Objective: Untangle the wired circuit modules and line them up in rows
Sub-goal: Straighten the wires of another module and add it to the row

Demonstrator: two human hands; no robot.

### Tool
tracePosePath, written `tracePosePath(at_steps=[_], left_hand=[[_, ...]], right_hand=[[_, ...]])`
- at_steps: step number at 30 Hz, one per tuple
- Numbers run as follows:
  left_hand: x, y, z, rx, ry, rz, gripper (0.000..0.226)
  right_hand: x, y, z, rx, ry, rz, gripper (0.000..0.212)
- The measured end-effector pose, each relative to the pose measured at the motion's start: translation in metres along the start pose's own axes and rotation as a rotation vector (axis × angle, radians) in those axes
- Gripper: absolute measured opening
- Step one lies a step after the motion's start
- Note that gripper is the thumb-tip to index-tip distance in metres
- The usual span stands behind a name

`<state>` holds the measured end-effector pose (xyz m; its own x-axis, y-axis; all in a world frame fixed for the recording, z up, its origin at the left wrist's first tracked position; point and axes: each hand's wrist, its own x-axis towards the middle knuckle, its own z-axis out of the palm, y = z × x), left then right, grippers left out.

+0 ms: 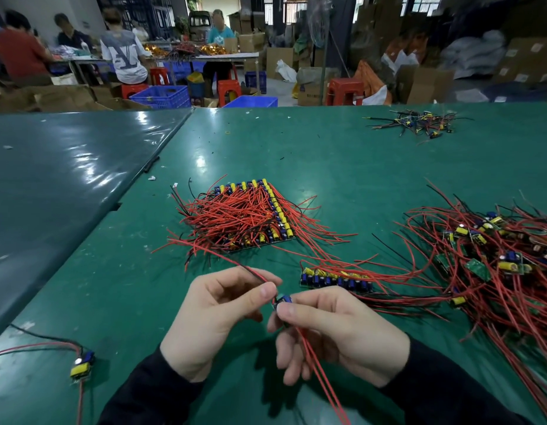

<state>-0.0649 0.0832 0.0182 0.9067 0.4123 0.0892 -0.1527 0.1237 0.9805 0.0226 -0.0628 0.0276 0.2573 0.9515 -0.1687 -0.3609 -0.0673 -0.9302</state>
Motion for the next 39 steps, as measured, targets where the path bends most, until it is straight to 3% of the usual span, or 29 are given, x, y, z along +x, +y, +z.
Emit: tracePosePath(at_steps=[3, 7, 11, 15, 19, 29, 32, 36, 39], left_hand=[[0.000, -0.001, -0.001, -0.003, 0.027, 0.025, 0.042], [0.001, -0.004, 0.000, 0.020, 0.093, 0.027, 0.024], [0.002, -0.006, 0.004, 0.074, 0.103, 0.059, 0.020], [0.003, -0.007, 0.004, 0.102, 0.070, 0.086, 0.019], [0.003, -0.010, 0.003, 0.229, 0.042, 0.155, 0.016], [0.002, -0.017, 0.004, 0.569, 0.091, 0.286, 0.024], [0.001, -0.017, 0.004, 0.550, 0.087, 0.288, 0.022], [0.000, -0.014, 0.005, 0.558, 0.078, 0.310, 0.022], [-0.002, -0.015, 0.007, 0.685, 0.097, 0.319, 0.022]], right_hand=[[0.000, -0.002, 0.001, 0.040, -0.030, -0.008, 0.019], [0.002, 0.002, 0.003, -0.087, 0.069, -0.076, 0.017], [0.003, 0.006, 0.002, -0.275, 0.178, -0.124, 0.019], [0.004, 0.005, 0.002, -0.170, 0.144, -0.037, 0.024], [0.005, 0.008, 0.000, -0.210, 0.140, -0.023, 0.013], [0.003, 0.016, -0.003, -0.865, 0.438, -0.235, 0.030], [0.005, 0.016, -0.004, -0.866, 0.447, -0.246, 0.038], [0.005, 0.018, -0.004, -0.614, 0.346, -0.165, 0.023], [0.004, 0.019, -0.001, -0.635, 0.343, -0.142, 0.024]])
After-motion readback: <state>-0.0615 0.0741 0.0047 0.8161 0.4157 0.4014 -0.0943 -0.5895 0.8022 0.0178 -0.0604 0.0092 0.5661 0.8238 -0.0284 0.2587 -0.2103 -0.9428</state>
